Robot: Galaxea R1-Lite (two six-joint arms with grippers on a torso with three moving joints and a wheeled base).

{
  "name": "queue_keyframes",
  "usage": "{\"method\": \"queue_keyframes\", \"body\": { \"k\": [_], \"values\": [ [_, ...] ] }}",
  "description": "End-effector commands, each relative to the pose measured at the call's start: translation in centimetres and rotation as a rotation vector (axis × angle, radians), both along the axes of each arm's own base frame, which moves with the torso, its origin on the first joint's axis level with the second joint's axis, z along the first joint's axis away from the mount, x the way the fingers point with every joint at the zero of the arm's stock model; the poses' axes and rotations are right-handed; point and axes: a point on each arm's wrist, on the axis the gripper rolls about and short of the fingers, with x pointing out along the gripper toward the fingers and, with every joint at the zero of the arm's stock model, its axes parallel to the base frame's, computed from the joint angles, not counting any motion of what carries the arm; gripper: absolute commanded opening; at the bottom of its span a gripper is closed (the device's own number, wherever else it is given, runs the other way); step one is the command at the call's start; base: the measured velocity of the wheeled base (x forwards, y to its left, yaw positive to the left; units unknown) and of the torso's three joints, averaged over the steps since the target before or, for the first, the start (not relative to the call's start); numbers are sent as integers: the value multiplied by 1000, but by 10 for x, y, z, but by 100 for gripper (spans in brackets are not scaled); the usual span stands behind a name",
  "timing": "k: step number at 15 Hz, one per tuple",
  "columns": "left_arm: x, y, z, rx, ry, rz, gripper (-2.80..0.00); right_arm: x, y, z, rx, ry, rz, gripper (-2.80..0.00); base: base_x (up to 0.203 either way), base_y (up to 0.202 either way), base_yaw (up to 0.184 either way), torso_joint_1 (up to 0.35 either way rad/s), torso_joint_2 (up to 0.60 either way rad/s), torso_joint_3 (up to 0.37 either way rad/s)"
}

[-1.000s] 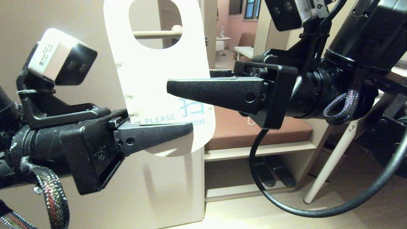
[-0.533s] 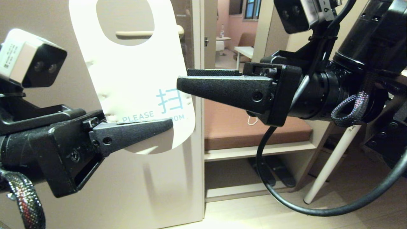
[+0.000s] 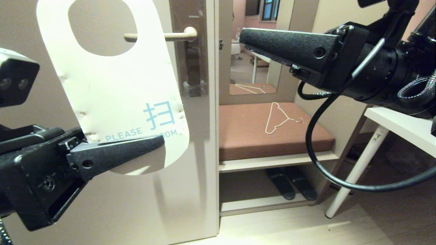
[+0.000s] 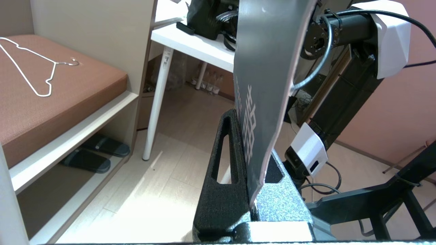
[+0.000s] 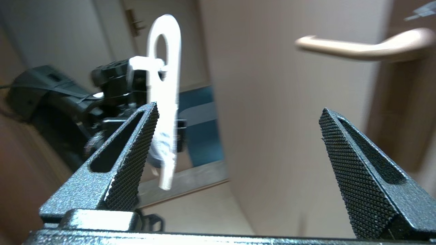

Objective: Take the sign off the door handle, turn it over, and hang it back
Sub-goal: Hang the sign back with the other side facing out

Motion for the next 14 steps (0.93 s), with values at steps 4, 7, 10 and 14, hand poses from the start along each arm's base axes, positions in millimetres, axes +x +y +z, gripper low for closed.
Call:
{"method": "queue_keyframes", "body": {
  "k": [4, 7, 10, 14],
  "values": [
    [-6, 4, 2, -12, -16, 0, -280, -12, -35, 6, 13, -25, -85, -280, 0, 0, 0, 0, 0, 0],
    [-4, 7, -1, 5, -41, 49, -280, -18, -59, -1, 8, -18, -192, -280, 0, 0, 0, 0, 0, 0],
    [-5, 11, -2, 10, -55, 77, -280, -16, -89, -25, -62, -46, -434, -280, 0, 0, 0, 0, 0, 0],
    [-18, 18, -20, 44, -63, 88, -280, -50, -122, -72, -174, -17, -670, -280, 0, 0, 0, 0, 0, 0]
  ]
}}
